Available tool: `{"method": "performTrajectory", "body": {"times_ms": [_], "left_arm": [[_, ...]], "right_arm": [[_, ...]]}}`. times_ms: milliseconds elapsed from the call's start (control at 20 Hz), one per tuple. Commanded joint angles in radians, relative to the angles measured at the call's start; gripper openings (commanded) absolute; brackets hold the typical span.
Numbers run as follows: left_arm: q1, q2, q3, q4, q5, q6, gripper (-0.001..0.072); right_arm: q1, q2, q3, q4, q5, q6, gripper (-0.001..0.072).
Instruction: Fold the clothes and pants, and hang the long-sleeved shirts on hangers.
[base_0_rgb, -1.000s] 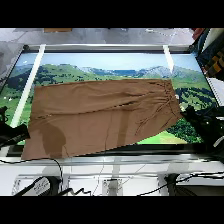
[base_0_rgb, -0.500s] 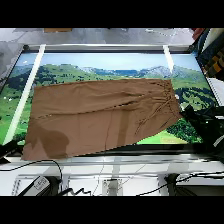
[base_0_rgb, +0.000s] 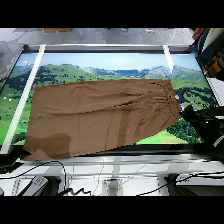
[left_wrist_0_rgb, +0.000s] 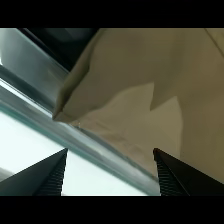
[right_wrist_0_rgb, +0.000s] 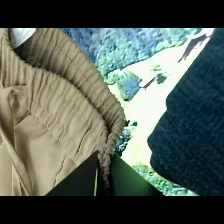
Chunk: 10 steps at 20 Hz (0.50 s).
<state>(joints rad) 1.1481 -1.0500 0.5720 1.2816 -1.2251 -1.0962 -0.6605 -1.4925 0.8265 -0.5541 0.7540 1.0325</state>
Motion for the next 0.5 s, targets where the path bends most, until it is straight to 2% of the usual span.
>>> {"method": "performTrajectory", "body": {"times_ms": [0, 150, 200, 300, 350, 400, 450], "left_arm": [[0.019, 0.001, -0.05, -0.027, 0.115, 0.028, 0.0603], [0.019, 0.002, -0.075, -0.078, 0.178, 0.03, 0.03], [0.019, 0.002, -0.075, -0.11, 0.193, 0.046, 0.0236], [0.019, 0.002, -0.075, -0.165, 0.218, 0.083, 0.0164], [0.019, 0.002, -0.075, -0.176, 0.224, 0.095, 0.0049], [0.019, 0.002, -0.075, -0.176, 0.227, 0.096, 0.0017], [0.019, 0.002, -0.075, -0.175, 0.228, 0.098, 0.0018]], "right_arm": [[0.001, 0.002, 0.0, 0.0, 0.013, 0.003, 0.0039], [0.001, 0.002, 0.0, 0.0, 0.042, 0.002, 0.004], [0.001, 0.003, 0.0, -0.002, 0.06, 0.001, 0.004], [0.001, 0.018, 0.0, -0.027, 0.092, -0.006, 0.004], [0.001, 0.033, 0.0, -0.057, 0.101, -0.006, 0.004], [0.001, 0.053, 0.0, -0.088, 0.107, -0.006, 0.004], [0.001, 0.078, 0.0, -0.12, 0.111, -0.005, 0.004]]}}
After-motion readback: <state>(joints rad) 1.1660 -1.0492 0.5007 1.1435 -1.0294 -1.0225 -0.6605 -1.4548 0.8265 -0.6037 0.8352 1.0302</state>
